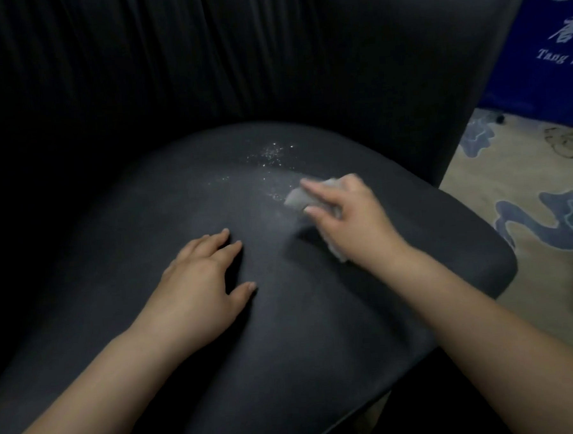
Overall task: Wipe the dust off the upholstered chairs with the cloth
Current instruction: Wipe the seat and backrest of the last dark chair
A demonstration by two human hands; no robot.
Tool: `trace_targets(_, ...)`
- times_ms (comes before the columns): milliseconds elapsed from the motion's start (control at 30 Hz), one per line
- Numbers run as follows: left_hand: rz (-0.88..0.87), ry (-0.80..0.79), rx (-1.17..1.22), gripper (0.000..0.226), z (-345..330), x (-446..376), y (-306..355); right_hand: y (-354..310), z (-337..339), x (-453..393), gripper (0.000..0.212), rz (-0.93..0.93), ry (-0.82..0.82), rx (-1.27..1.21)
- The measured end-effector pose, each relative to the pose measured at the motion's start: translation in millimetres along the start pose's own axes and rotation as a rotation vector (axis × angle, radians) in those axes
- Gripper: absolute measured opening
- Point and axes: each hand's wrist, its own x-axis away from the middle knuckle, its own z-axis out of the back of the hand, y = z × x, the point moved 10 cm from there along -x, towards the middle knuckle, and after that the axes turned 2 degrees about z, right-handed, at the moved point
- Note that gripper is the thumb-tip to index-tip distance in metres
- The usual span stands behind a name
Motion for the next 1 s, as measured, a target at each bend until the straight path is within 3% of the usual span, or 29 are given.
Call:
trace_targets(133, 0.009, 0.005, -0.01, 0.072, -1, -4, 7, 77, 50, -7, 0.042, -0.318, 0.174, 0.148)
trace_targets(233, 0.015, 0.011, -0.015, 0.072, -3, -7, 12, 99, 39, 4, 0.044, -0.488, 0.128, 0.265)
trace_targets(400, 0.032, 0.034, -0.007, 0.072, -2, -12, 16, 47, -16, -7, 0.043, -0.236, 0.015, 0.017)
trace_targets(500, 0.037, 0.037, 0.007, 0.072, -2, -17, 16, 77, 23, -24, 0.044, -0.32, 0.13, 0.108)
trace_targets(600, 0.051, 0.037, 0.025, 0.071, -1, -24, 13, 118, 41, -19, 0.051, -0.497, 0.057, 0.324)
trace_targets(667, 0.066, 0.052, 0.03, 0.07, 0, -28, 11, 112, 24, -16, 0.053, -0.448, 0.01, 0.334)
trace_targets(800, 0.109, 0.106, 0.054, 0.067, 6, -35, 3, 75, -6, -28, 0.044, -0.181, -0.006, 0.069)
trace_targets(900, 0.125, 0.12, 0.062, 0.068, 4, -39, 2, 90, 16, -59, 0.046, -0.206, 0.101, 0.056)
trace_targets(1000, 0.14, 0.126, 0.087, 0.071, -2, -47, 6, 110, 11, -83, 0.052, -0.31, -0.014, 0.211)
